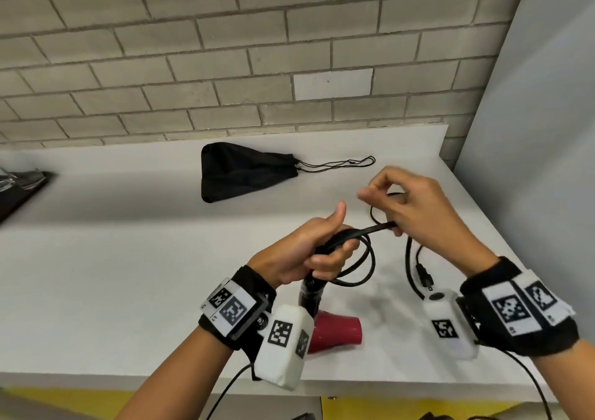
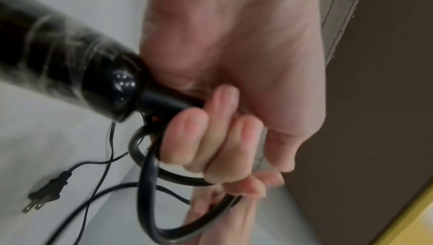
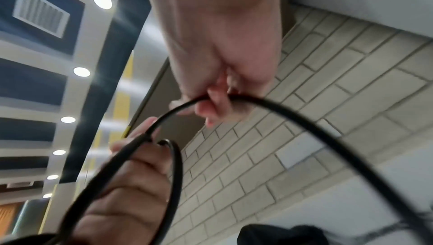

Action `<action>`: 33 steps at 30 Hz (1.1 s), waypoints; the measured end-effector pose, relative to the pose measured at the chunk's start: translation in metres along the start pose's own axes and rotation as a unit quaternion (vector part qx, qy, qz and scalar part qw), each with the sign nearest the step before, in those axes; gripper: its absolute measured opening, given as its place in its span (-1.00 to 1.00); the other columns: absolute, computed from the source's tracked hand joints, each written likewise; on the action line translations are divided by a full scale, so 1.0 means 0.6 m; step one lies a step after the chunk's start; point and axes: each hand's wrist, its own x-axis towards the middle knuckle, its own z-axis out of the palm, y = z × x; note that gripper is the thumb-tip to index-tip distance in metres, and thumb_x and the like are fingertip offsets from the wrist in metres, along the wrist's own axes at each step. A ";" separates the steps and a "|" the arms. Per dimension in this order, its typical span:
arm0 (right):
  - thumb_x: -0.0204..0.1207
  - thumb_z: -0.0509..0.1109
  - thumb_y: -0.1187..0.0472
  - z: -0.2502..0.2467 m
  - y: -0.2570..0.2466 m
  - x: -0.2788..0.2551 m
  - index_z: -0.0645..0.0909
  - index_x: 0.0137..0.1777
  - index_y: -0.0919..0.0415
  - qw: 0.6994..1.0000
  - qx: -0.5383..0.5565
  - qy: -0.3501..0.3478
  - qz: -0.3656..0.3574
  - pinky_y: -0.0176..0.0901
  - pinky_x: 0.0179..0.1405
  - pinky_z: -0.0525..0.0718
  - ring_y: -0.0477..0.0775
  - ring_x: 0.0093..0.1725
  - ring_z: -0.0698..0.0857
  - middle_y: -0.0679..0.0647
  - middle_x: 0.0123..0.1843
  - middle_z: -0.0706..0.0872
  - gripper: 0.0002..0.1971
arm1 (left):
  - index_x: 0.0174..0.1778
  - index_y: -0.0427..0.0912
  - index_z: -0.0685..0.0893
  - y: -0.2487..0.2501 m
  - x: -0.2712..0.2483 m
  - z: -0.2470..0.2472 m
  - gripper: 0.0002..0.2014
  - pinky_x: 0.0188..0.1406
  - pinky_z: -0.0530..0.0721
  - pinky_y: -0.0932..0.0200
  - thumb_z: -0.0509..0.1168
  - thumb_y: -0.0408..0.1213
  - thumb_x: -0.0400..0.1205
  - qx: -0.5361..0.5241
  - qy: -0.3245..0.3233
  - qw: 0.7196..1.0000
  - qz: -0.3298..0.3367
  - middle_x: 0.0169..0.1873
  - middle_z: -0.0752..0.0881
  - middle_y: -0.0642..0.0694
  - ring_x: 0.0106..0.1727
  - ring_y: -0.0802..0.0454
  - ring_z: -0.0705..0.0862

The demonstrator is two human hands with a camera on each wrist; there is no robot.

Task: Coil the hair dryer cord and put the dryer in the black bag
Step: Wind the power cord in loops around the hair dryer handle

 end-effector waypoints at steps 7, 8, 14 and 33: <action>0.46 0.40 -0.13 0.035 0.036 -0.051 0.53 0.12 0.18 0.971 0.122 -0.198 0.050 0.11 0.14 0.69 0.09 0.04 0.75 0.13 -0.01 0.76 -0.58 | -0.35 -0.11 0.52 0.007 -0.009 -0.029 -0.72 -0.68 0.32 0.35 0.27 -0.04 0.61 -0.140 -0.021 0.988 0.060 -0.66 0.27 0.12 -0.71 0.19 0.13; 0.51 0.38 0.02 0.036 0.031 -0.053 0.52 0.13 0.25 0.966 0.158 -0.195 0.057 0.03 0.19 0.69 0.05 0.08 0.78 0.10 0.00 0.79 -0.66 | -0.34 -0.12 0.53 0.004 -0.009 -0.029 -0.73 -0.66 0.36 0.35 0.27 -0.06 0.61 -0.143 -0.022 0.987 0.063 -0.66 0.34 0.13 -0.70 0.18 0.15; 0.60 0.21 0.22 0.018 0.000 -0.055 0.47 0.42 0.13 0.951 0.221 -0.206 0.056 -0.11 0.15 0.74 0.09 0.17 0.79 0.23 0.18 0.78 -0.62 | -0.24 -0.17 0.56 0.003 -0.007 -0.029 -0.78 -0.57 0.49 0.34 0.17 -0.18 0.68 -0.126 -0.059 0.985 0.104 -0.57 0.55 0.10 -0.68 0.18 0.26; 0.47 0.24 -0.12 -0.041 0.041 -0.037 0.61 -0.24 0.22 0.975 -0.013 -0.221 0.023 -0.43 -0.63 0.39 -0.16 -0.67 0.37 -0.01 -0.57 0.53 -0.62 | -0.41 -0.10 0.47 0.016 -0.019 -0.036 -0.67 -0.74 0.09 0.38 0.03 -0.12 0.66 -0.071 0.083 0.992 0.060 -0.60 0.10 0.09 -0.66 0.20 0.02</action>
